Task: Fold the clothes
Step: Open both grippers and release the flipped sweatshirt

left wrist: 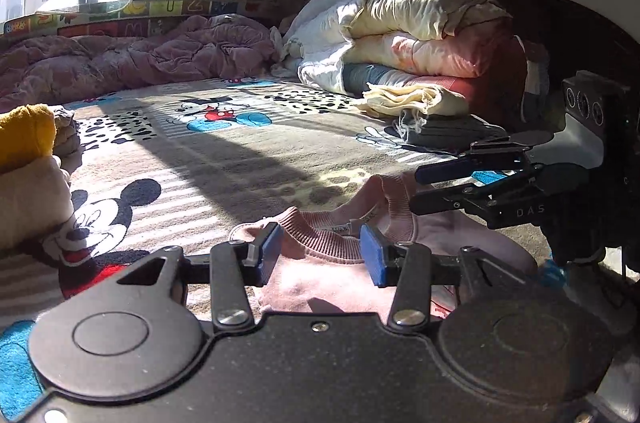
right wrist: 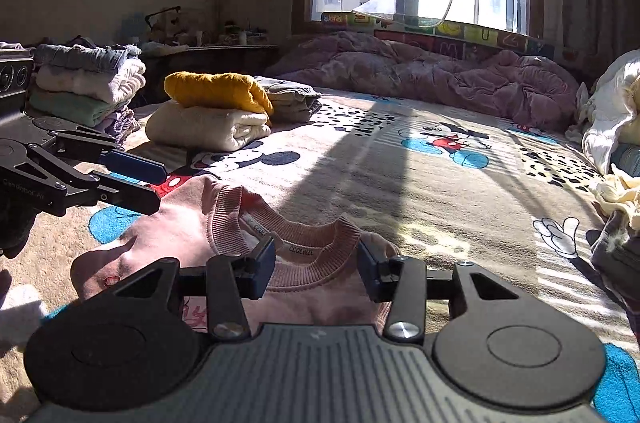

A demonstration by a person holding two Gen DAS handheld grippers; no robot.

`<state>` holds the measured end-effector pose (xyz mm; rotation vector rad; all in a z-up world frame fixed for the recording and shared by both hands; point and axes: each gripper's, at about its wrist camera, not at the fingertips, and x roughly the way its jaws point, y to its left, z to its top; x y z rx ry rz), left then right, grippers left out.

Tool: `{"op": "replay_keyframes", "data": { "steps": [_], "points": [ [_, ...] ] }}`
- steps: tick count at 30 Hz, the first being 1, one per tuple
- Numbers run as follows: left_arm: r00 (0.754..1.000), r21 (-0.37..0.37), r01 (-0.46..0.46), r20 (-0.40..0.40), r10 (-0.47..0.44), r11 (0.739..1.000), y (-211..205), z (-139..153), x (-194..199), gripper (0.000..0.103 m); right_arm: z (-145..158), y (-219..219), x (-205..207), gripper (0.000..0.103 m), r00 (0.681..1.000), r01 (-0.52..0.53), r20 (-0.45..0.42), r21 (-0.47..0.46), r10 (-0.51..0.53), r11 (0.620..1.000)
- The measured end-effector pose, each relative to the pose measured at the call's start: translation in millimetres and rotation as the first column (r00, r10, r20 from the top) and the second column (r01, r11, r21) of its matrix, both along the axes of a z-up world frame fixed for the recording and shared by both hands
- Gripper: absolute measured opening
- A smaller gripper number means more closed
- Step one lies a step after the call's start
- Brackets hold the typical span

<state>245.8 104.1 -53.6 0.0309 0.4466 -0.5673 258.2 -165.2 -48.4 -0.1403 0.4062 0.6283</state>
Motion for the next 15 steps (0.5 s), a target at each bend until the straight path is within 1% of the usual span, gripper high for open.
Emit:
{"op": "replay_keyframes", "data": {
  "steps": [1, 3, 5, 7, 10, 12, 13, 15],
  "points": [
    [1.000, 0.012, 0.003, -0.012, -0.003, 1.000, -2.7, -3.8, 5.9, 0.043, -2.5, 1.5, 7.7, 0.046, 1.000, 0.001, -0.007, -0.005, -0.001, 1.000],
    [0.998, 0.052, 0.014, -0.056, -0.011, 0.999, -10.0, -13.1, 15.2, 0.044, -13.5, -0.8, 25.6, 0.046, 0.997, 0.020, -0.076, 0.025, -0.018, 0.999],
    [0.994, 0.042, 0.009, -0.106, -0.005, 0.999, -8.8, -18.7, 23.6, 0.045, -25.8, -6.1, 42.3, 0.046, 0.987, 0.036, -0.161, 0.066, -0.025, 0.997],
    [0.991, 0.027, 0.006, -0.133, -0.002, 1.000, -6.6, -21.6, 28.0, 0.046, -34.1, -16.9, 51.2, 0.046, 0.974, 0.051, -0.226, 0.143, -0.018, 0.988],
    [0.992, 0.038, 0.008, -0.124, -0.004, 0.999, -10.2, -22.6, 25.8, 0.047, -41.3, -29.2, 56.8, 0.040, 0.959, 0.079, -0.282, 0.218, -0.015, 0.973],
    [0.994, 0.047, 0.010, -0.110, -0.005, 0.999, -13.1, -21.7, 22.7, 0.047, -43.3, -31.6, 56.4, 0.040, 0.956, 0.092, -0.294, 0.232, -0.020, 0.969],
    [0.995, 0.051, 0.011, -0.102, -0.006, 0.999, -14.6, -21.3, 21.1, 0.047, -42.9, -30.7, 53.9, 0.040, 0.957, 0.096, -0.289, 0.224, -0.028, 0.970],
    [0.997, -0.001, 0.002, -0.080, -0.002, 1.000, -2.1, -14.1, 12.7, 0.047, -42.0, -28.8, 48.9, 0.040, 0.959, 0.106, -0.279, 0.210, -0.044, 0.972]
  ]
}}
